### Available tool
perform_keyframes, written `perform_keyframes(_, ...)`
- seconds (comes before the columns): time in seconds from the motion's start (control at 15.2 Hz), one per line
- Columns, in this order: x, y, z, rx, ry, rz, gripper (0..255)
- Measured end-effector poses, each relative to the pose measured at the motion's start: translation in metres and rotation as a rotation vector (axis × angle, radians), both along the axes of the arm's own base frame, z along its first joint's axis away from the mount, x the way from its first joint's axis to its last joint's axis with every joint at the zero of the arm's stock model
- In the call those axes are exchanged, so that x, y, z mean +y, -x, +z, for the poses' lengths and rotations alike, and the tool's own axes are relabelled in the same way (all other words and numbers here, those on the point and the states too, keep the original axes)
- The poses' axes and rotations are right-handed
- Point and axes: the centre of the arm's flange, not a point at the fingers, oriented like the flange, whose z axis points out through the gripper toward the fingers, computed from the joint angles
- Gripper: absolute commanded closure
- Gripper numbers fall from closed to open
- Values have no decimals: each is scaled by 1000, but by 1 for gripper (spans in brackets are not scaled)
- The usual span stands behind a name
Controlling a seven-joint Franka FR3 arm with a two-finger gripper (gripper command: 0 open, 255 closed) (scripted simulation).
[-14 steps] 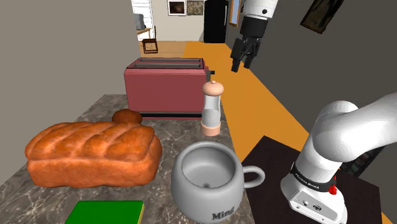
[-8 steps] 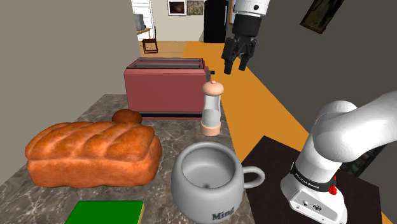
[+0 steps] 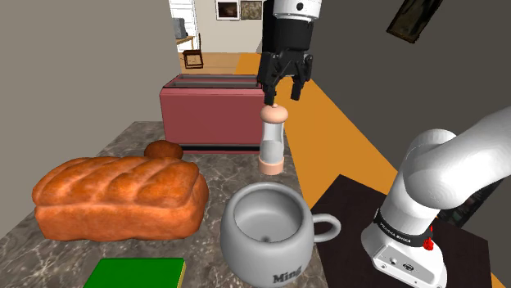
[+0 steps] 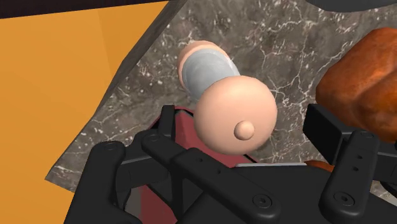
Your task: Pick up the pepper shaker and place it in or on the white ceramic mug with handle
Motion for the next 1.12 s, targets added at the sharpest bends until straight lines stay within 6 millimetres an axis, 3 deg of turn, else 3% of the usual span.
perform_keyframes(0.46, 7, 0, -32, 5, -1, -4, 0)
perform_keyframes(0.86, 8, -1, -37, 4, -2, -4, 0)
perform_keyframes(0.92, 8, -1, -37, 4, -1, -4, 255)
perform_keyframes(1.12, 8, -1, -36, 3, -2, -4, 255)
